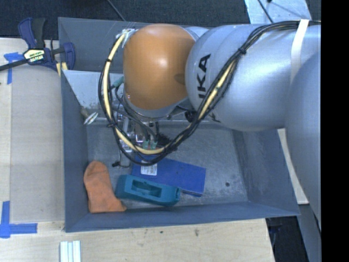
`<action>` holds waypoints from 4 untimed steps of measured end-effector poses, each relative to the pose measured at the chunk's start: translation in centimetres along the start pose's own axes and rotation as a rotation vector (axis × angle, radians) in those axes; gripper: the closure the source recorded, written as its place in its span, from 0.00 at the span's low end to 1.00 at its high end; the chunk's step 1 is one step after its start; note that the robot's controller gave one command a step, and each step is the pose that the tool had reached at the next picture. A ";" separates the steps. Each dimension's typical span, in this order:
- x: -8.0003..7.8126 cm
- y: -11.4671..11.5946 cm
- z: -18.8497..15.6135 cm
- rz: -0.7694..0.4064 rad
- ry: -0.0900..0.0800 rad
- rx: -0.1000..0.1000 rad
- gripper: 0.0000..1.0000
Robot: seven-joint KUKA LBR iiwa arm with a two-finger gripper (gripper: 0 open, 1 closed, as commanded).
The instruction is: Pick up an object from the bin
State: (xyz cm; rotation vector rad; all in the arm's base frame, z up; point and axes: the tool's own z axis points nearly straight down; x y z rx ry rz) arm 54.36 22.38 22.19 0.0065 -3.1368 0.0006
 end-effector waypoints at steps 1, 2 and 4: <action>-0.1 -0.1 -0.5 0.004 -0.007 -0.002 0.00; 1.2 -0.9 0.4 0.065 -0.011 -0.003 0.00; 2.4 -4.3 0.6 0.097 -0.007 -0.002 0.00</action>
Offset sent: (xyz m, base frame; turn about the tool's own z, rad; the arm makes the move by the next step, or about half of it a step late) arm -0.0411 -0.0249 -0.0246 0.1778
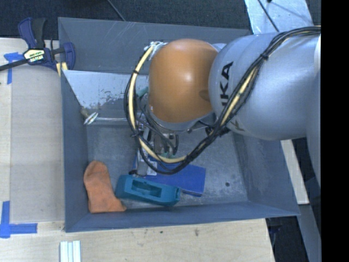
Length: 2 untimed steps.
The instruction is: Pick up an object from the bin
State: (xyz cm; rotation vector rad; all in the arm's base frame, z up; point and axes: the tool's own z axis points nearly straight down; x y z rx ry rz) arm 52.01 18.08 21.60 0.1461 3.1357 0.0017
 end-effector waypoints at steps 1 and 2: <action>-5.1 -0.8 -1.3 -0.003 0.001 0.000 0.00; -6.4 -3.4 -4.0 0.190 -0.001 0.000 0.00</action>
Offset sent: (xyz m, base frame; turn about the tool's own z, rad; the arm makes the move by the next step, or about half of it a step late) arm 0.0528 -0.0608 0.0622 0.3367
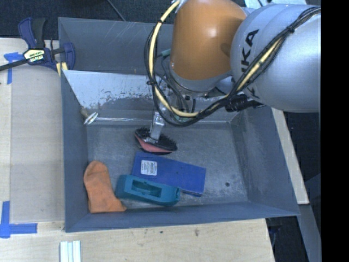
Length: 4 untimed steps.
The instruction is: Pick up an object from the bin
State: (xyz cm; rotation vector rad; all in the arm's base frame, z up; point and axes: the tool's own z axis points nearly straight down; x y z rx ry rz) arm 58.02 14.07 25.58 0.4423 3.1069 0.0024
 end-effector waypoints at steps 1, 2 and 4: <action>1.5 -2.3 0.1 0.112 -0.010 -0.004 0.00; 1.3 -3.8 6.3 -0.229 -0.003 0.000 0.00; -1.5 -3.2 10.6 -0.315 0.002 0.001 0.00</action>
Offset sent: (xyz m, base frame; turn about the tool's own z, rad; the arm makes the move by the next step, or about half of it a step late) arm -0.0165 -0.0486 -0.1139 -0.4061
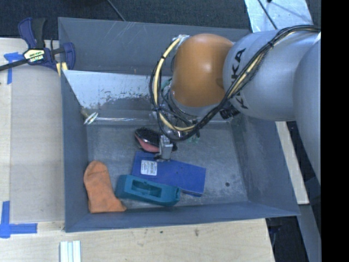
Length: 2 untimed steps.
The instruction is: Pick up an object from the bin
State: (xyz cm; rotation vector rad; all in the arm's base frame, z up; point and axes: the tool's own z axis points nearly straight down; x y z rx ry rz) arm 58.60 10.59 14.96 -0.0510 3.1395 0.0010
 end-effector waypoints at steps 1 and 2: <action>0.3 -0.3 3.0 -0.074 -0.001 0.000 0.00; -0.1 -0.3 3.7 0.034 0.001 0.000 0.00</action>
Offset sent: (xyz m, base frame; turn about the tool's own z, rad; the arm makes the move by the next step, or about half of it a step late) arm 0.0067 -0.0001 -0.0269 0.1680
